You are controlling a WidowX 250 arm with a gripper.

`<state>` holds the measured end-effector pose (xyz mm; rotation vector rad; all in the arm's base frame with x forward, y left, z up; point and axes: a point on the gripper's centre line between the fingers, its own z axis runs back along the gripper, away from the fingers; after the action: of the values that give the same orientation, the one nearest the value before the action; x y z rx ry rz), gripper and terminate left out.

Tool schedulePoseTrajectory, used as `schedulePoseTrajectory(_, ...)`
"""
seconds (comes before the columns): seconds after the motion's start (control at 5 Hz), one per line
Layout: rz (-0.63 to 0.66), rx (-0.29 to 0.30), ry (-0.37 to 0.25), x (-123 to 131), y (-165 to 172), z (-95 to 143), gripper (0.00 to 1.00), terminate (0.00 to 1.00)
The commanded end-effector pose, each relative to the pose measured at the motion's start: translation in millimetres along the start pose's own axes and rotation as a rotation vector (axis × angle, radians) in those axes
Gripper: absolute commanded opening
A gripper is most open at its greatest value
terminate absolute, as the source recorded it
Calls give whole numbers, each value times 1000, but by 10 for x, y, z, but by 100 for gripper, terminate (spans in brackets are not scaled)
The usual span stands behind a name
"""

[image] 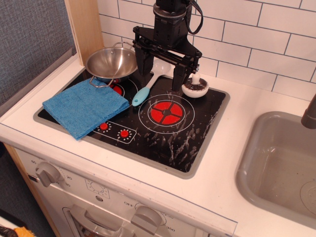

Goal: Move the container right side of table

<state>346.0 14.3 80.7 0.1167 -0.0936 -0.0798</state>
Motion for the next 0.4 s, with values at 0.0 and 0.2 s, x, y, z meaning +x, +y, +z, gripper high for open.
schedulePoseTrajectory(0.0,0,0,0,0,0,0,100,0)
schedulePoseTrajectory(0.2,36,6,18,72,153,-38,100,0)
